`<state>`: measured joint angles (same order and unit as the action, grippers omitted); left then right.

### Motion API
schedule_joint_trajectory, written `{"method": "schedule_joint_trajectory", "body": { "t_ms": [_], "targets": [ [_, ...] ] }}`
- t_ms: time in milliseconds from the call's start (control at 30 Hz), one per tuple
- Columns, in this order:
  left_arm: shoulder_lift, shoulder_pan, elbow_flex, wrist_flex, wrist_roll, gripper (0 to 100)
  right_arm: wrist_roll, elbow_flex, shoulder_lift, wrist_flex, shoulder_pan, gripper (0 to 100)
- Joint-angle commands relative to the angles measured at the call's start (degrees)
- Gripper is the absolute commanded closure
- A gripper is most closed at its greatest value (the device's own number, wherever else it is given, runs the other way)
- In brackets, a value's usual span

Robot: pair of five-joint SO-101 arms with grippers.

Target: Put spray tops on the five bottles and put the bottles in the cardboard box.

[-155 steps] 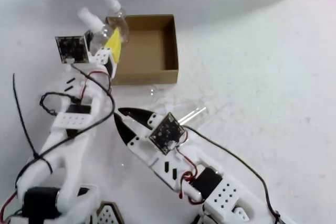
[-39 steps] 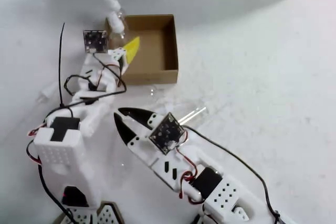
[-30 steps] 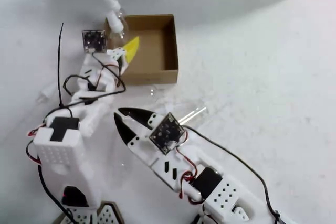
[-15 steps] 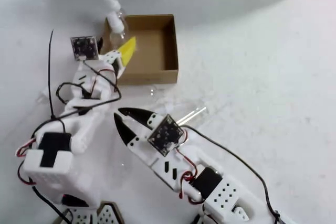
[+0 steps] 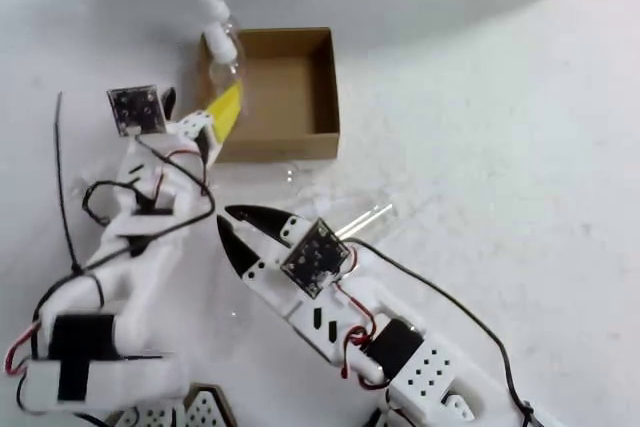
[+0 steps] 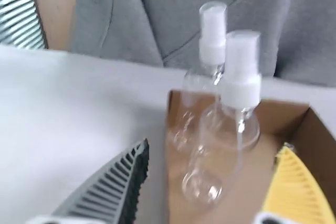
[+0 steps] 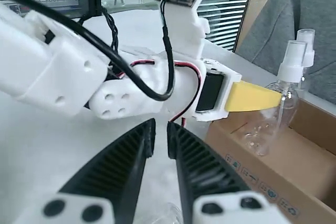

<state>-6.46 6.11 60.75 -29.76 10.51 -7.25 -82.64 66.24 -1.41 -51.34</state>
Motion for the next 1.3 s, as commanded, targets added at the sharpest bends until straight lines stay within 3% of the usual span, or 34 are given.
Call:
{"method": "schedule_joint_trajectory", "body": {
  "t_ms": [0, 567, 800, 967, 1100, 1267],
  "targets": [
    [-11.2, 2.9, 3.5, 8.3, 0.4, 65, -0.8, 0.5, 0.4, 0.1, 0.2, 98.2],
    [-54.8, 10.1, 27.3, 43.0, 0.4, 65, -0.9, 0.4, 0.4, 0.1, 0.1, 98.2],
    [-66.9, 9.7, 36.0, 45.5, -0.4, 65, -0.9, 0.6, 0.4, 0.1, 4.1, 98.2],
    [-71.1, 9.8, 36.6, 52.2, -8.9, 65, -5.1, 5.4, 0.3, 2.8, 14.1, 98.2],
    [-72.0, 9.8, 36.6, 54.1, -9.4, 65, -5.2, 11.4, 0.3, 9.6, 20.7, 98.2],
    [-72.0, 10.1, 36.6, 54.1, -9.5, 77, -5.3, 16.5, -4.9, 12.4, 24.6, 98.2]
  ]
}}
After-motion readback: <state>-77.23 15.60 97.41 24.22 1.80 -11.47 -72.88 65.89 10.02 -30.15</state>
